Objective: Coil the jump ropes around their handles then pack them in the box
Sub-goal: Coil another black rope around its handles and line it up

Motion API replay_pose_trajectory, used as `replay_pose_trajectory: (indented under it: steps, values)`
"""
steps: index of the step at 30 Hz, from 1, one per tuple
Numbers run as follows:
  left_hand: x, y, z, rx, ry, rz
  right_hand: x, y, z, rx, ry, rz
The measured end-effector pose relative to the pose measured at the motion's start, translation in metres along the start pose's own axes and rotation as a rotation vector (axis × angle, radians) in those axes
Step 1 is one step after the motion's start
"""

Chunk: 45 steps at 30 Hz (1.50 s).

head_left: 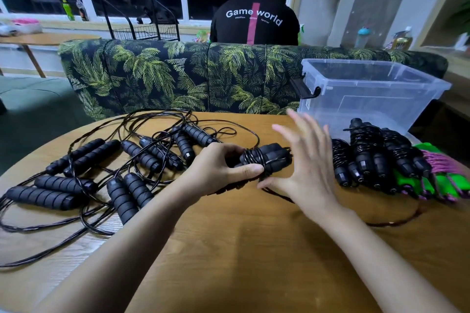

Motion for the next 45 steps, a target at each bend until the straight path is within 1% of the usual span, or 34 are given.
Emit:
replay_pose_trajectory:
  steps: [1, 2, 3, 4, 5, 6, 7, 8, 9, 10, 12, 15, 16, 18, 20, 23, 26, 29, 32, 34, 35, 38, 40, 41, 43, 45]
  values:
    - [0.001, -0.001, -0.001, 0.021, -0.017, -0.003, -0.001, -0.002, 0.002, 0.056, 0.080, 0.135]
    - [0.003, -0.002, -0.002, 0.041, -0.044, 0.003, -0.002, -0.004, 0.002, 0.114, 0.112, 0.243]
    - [0.002, -0.003, -0.002, 0.064, -0.070, 0.016, -0.005, -0.004, 0.001, 0.158, 0.101, 0.315]
    - [0.001, -0.003, -0.002, 0.077, -0.077, 0.038, -0.007, -0.004, 0.001, 0.189, 0.061, 0.344]
    - [0.000, -0.003, 0.001, 0.072, -0.041, 0.069, -0.010, -0.002, -0.001, 0.206, -0.002, 0.333]
    - [0.002, -0.003, 0.007, 0.049, 0.046, 0.122, -0.010, -0.002, 0.000, 0.213, -0.090, 0.290]
    - [0.006, -0.003, 0.013, 0.022, 0.192, 0.185, -0.013, -0.001, 0.000, 0.204, -0.207, 0.206]
    - [0.008, -0.003, 0.017, 0.006, 0.390, 0.219, -0.015, -0.001, 0.002, 0.182, -0.330, 0.100]
    - [0.011, -0.005, 0.017, -0.022, 0.560, 0.211, -0.019, -0.001, 0.000, 0.157, -0.439, -0.014]
    - [0.014, -0.007, 0.014, -0.056, 0.637, 0.179, -0.022, 0.000, -0.002, 0.139, -0.518, -0.125]
    - [0.019, -0.013, -0.007, -0.128, 0.590, 0.111, -0.025, 0.000, -0.008, 0.099, -0.610, -0.269]
    - [0.024, -0.021, -0.046, -0.210, 0.357, -0.045, -0.024, -0.002, -0.017, 0.012, -0.790, -0.367]
    - [0.025, -0.023, -0.053, -0.237, 0.315, -0.097, -0.022, -0.002, -0.019, -0.005, -0.873, -0.399]
    - [0.027, -0.028, -0.054, -0.302, 0.310, -0.153, -0.022, -0.002, -0.024, -0.025, -1.049, -0.460]
    - [0.027, -0.031, -0.046, -0.320, 0.271, -0.176, -0.025, -0.002, -0.024, -0.034, -1.174, -0.513]
    - [0.028, -0.038, -0.036, -0.302, 0.165, -0.176, -0.030, -0.002, -0.024, -0.007, -1.248, -0.576]
    - [0.031, -0.046, -0.031, -0.289, 0.122, -0.158, -0.034, 0.000, -0.030, -0.003, -1.341, -0.662]
    - [0.036, -0.054, -0.031, -0.276, 0.211, -0.144, -0.035, 0.003, -0.039, -0.010, -1.470, -0.722]
    - [0.044, -0.063, -0.030, -0.262, 0.277, -0.143, -0.037, 0.006, -0.047, 0.006, -1.540, -0.765]
    - [0.050, -0.066, -0.033, -0.257, 0.326, -0.131, -0.038, 0.008, -0.053, 0.037, -1.540, -0.756]
    - [0.054, -0.067, -0.035, -0.263, 0.349, -0.126, -0.039, 0.009, -0.055, 0.048, -1.498, -0.755]
    - [0.063, -0.068, -0.038, -0.315, 0.393, -0.122, -0.045, 0.012, -0.064, 0.066, -1.321, -0.765]
    - [0.066, -0.068, -0.037, -0.359, 0.384, -0.137, -0.051, 0.013, -0.070, 0.031, -1.177, -0.745]
    - [0.067, -0.067, -0.038, -0.376, 0.367, -0.146, -0.053, 0.014, -0.073, -0.002, -1.100, -0.720]
    - [0.065, -0.065, -0.038, -0.423, 0.294, -0.171, -0.053, 0.014, -0.073, -0.043, -0.956, -0.600]
    - [0.063, -0.062, -0.039, -0.463, 0.216, -0.193, -0.048, 0.016, -0.073, -0.015, -0.867, -0.480]
Point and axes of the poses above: each hand's wrist, its own y-axis away from the middle knuckle, its own z-axis out of the back of the hand, x = y × z, the point moved 3 cm from there along -y, towards the middle knuckle, and after that the axes turned 12 degrees about x, right-handed, at the moved point
